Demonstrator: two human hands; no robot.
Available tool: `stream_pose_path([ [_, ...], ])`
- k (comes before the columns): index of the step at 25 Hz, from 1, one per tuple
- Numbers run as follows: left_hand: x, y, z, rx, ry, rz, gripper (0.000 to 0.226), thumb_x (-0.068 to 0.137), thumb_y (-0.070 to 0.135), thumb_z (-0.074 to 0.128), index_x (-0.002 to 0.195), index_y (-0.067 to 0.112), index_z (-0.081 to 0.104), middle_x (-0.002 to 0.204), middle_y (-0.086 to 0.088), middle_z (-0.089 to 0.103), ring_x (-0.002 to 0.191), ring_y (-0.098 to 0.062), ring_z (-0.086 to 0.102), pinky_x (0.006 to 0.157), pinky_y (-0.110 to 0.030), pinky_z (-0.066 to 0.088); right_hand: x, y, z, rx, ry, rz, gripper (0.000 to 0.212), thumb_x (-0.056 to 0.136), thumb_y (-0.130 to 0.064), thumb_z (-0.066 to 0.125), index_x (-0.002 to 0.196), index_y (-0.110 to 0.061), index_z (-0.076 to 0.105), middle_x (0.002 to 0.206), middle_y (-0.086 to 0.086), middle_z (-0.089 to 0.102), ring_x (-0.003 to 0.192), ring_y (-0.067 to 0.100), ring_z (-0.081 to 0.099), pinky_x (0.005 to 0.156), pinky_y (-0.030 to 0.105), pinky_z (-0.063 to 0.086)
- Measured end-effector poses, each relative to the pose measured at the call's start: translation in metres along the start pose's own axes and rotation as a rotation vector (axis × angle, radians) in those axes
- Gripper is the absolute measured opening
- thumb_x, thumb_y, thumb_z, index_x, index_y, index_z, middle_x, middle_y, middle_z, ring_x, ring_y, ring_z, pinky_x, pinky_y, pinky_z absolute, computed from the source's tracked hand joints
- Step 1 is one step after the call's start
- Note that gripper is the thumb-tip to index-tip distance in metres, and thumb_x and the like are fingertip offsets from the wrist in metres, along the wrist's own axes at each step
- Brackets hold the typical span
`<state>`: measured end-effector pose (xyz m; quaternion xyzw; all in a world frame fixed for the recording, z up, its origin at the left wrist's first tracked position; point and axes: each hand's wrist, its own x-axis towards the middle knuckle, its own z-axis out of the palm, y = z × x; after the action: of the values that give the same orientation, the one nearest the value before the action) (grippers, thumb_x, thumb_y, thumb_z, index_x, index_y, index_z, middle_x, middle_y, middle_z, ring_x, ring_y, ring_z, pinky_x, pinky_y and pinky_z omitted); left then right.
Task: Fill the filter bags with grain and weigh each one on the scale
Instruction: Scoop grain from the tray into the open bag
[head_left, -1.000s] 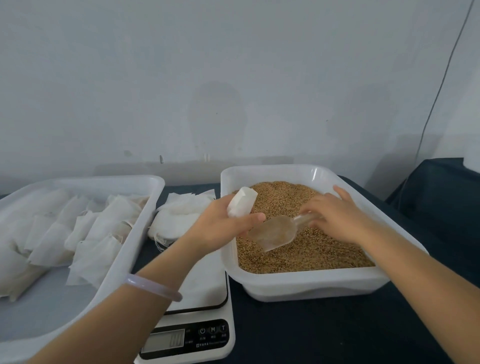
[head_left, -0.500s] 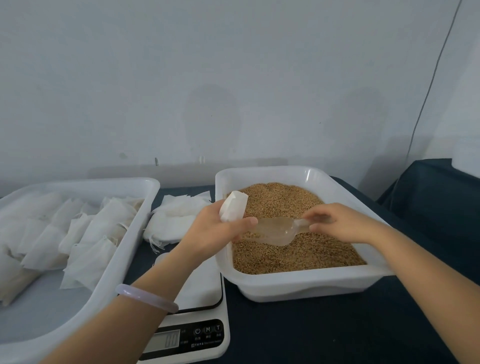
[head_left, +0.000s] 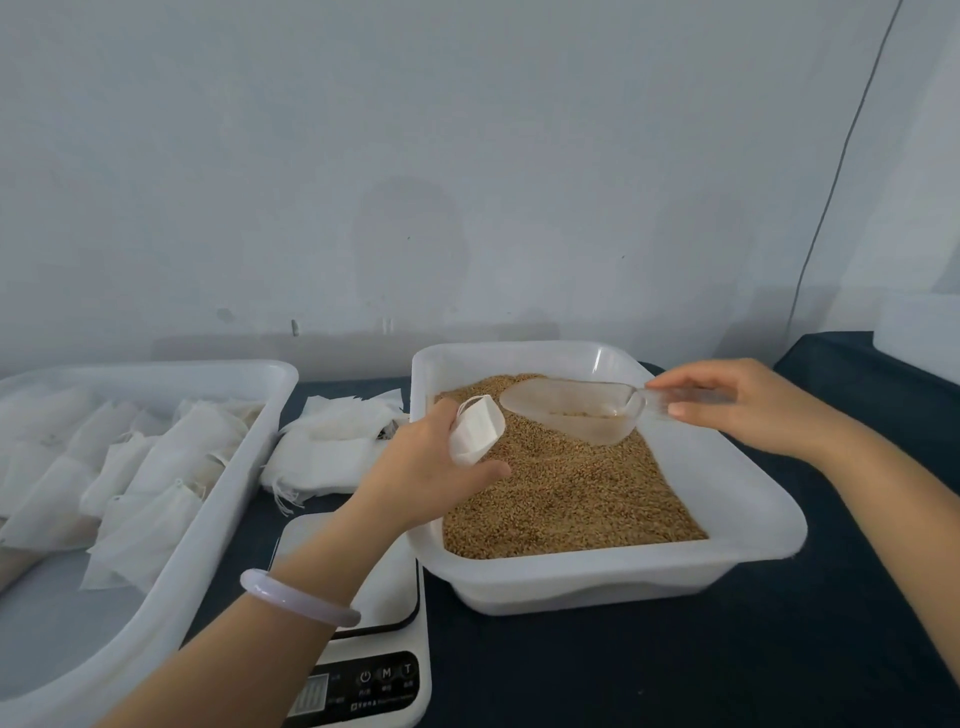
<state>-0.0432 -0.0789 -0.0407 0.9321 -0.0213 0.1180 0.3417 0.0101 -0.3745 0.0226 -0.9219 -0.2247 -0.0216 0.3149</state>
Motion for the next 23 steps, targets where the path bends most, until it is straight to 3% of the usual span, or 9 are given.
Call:
stream_pose_path([
  [3,0.001,0.001,0.003,0.004,-0.023,0.002,0.043,0.07,0.054,0.072,0.087,0.027,0.042,0.078,0.01,0.052,0.065,-0.003,0.049,0.05,-0.021,0.031,0.001,-0.006,-0.009,-0.029,0.008,-0.012,0.028,0.087,-0.022,0.065,0.096,-0.049,0.062,0.11,-0.027,0.059,0.113,0.002,0.051,0.103,0.033,0.034],
  [10,0.004,0.007,0.011,-0.031,0.0,-0.007,0.045,0.068,0.059,0.07,0.079,0.03,0.037,0.075,0.011,0.05,0.061,-0.003,0.047,0.043,-0.014,0.032,0.013,-0.034,-0.025,-0.256,-0.014,-0.054,0.032,0.086,-0.025,0.065,0.09,-0.056,0.057,0.107,-0.024,0.061,0.109,-0.001,0.048,0.099,0.024,0.027],
  [16,0.002,0.002,0.011,-0.209,0.049,-0.06,0.046,0.067,0.058,0.072,0.086,0.029,0.042,0.083,0.008,0.056,0.069,-0.008,0.056,0.054,-0.023,0.043,0.012,-0.044,-0.036,-0.308,0.003,-0.066,0.03,0.085,-0.026,0.066,0.089,-0.055,0.059,0.112,-0.021,0.062,0.119,0.007,0.049,0.109,0.036,0.032],
  [23,-0.002,0.006,0.013,-0.174,-0.004,-0.014,0.058,0.062,0.06,0.075,0.106,0.032,0.049,0.092,0.014,0.058,0.078,-0.002,0.057,0.057,-0.02,0.048,0.013,-0.047,-0.025,-0.311,-0.048,-0.092,0.031,0.086,-0.028,0.064,0.09,-0.057,0.056,0.1,-0.032,0.054,0.118,0.005,0.047,0.102,0.027,0.029],
])
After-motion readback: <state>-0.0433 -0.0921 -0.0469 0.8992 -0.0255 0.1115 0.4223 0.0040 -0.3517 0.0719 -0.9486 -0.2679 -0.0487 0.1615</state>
